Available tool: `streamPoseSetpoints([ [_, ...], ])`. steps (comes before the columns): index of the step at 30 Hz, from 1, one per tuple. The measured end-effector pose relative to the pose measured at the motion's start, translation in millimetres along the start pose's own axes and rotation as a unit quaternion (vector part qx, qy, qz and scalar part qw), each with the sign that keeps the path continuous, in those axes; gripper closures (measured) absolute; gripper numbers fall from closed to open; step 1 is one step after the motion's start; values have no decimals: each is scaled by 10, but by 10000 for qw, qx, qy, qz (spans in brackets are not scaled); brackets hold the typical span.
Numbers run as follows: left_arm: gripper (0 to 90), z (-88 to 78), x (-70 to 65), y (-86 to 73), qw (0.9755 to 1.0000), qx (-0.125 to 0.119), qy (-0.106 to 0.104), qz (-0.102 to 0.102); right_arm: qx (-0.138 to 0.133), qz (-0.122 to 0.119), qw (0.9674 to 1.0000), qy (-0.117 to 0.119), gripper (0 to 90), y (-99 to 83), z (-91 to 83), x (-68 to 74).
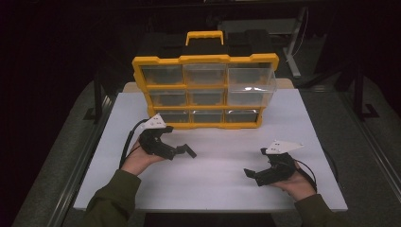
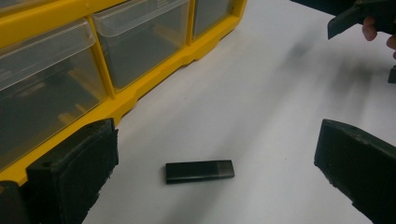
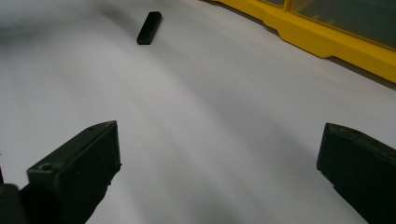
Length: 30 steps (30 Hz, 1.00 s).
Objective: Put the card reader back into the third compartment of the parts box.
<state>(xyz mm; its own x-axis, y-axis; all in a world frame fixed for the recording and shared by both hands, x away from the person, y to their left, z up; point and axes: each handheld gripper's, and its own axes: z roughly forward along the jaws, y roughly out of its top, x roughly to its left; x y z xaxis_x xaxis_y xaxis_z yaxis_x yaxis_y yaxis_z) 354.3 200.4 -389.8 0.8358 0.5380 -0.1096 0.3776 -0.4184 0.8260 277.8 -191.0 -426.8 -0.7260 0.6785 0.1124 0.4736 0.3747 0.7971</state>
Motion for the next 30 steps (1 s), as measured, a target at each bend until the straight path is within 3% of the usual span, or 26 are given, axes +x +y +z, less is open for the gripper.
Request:
streamPoseSetpoints([
  [11,0,143,-14,58,10000,8,4,-1,-7,-8,10000,15,0,5,18,-8],
  [30,0,359,-36,5,9986,459,246,38,48,-47,10000,55,0,1,58,22],
])
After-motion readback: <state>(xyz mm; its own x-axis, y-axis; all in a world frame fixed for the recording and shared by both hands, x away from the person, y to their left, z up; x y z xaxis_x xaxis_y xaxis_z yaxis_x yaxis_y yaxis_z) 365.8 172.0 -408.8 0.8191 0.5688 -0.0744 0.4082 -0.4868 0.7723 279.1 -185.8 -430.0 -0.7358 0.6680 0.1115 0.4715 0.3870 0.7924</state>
